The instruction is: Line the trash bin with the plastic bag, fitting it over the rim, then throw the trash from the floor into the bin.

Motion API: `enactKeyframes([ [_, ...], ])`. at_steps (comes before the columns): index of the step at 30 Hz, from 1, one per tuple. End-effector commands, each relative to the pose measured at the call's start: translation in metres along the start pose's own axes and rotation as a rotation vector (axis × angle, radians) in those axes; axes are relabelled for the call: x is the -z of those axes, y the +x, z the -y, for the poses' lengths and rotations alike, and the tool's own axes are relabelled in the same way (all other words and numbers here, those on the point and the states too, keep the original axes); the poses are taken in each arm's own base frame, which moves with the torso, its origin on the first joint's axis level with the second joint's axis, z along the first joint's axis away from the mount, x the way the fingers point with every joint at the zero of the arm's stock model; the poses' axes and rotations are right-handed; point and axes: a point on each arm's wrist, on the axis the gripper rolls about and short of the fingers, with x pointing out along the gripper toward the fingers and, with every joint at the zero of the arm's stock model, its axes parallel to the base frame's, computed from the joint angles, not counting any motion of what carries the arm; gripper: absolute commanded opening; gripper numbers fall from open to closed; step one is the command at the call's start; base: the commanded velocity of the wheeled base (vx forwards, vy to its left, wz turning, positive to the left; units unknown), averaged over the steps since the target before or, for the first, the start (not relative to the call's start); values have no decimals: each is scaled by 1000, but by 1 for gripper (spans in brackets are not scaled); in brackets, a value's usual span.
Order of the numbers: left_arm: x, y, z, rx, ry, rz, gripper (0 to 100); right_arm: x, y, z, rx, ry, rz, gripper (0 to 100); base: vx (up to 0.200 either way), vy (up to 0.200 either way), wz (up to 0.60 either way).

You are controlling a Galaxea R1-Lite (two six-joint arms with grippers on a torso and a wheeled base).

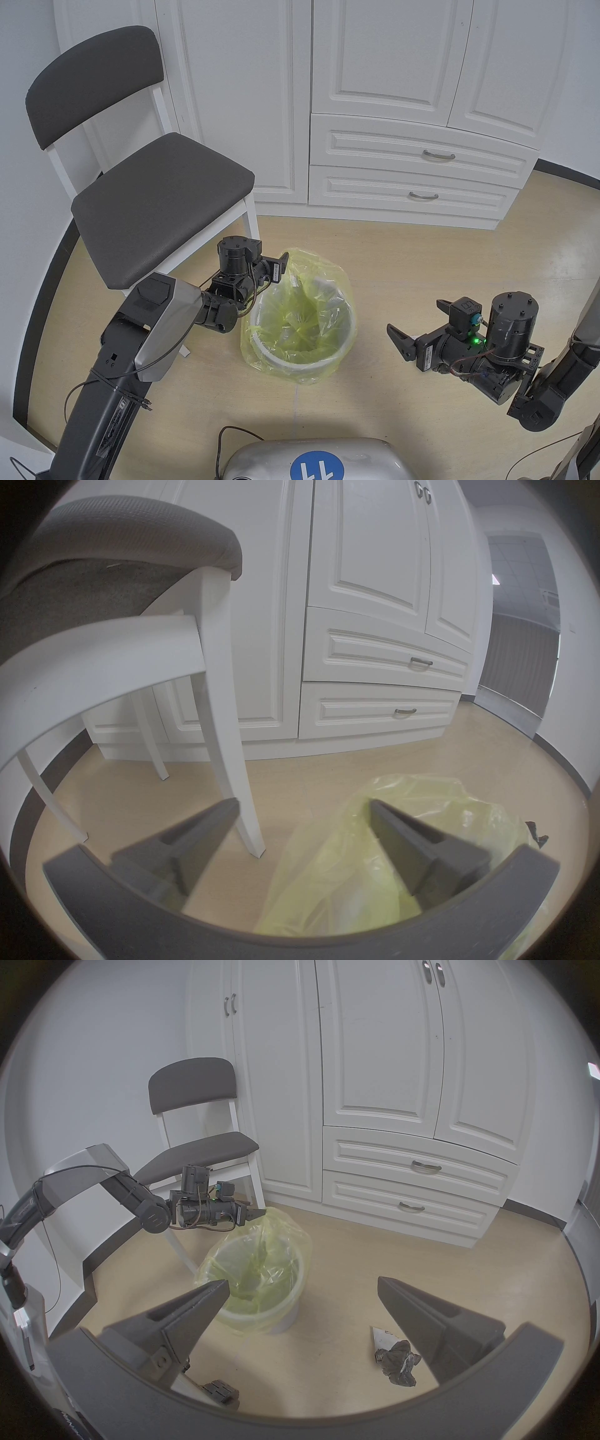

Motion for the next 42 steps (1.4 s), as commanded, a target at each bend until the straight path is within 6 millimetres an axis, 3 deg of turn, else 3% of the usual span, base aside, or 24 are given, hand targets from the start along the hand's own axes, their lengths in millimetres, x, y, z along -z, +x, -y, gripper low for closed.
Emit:
enactKeyframes([
  [1, -9, -8, 1, 5, -4, -15, 100, 1, 1, 0, -1, 1, -2, 100, 0, 0, 0],
  [8, -32, -68, -1, 153, -32, -128, 100, 2, 7, -1, -11, 3, -12, 100, 0, 0, 0],
  [15, -39, -102, -10, 132, -95, -138, 100, 3, 57, -13, 11, 96, -4, 100, 0, 0, 0],
  [17, -40, -103, -10, 128, -117, -135, 100, 1, 63, -14, 14, 95, -8, 100, 0, 0, 0],
  [18, -43, -102, -12, 121, -165, -129, 100, -8, 78, -18, 20, 99, -29, 100, 0, 0, 0],
  [23, -37, -101, -15, 106, -249, -153, 100, -32, 108, -25, 23, 152, -138, 100, 0, 0, 0],
  [26, -24, -102, -11, 106, -329, -192, 100, -48, 142, -34, 38, 234, -239, 100, 0, 0, 0],
  [34, 5, -96, -11, 89, -389, -250, 100, -21, 222, -40, 80, 297, -277, 100, 0, 0, 0],
  [42, 19, -83, -15, 76, -390, -259, 100, 4, 255, -31, 117, 308, -297, 100, 0, 0, 0],
])
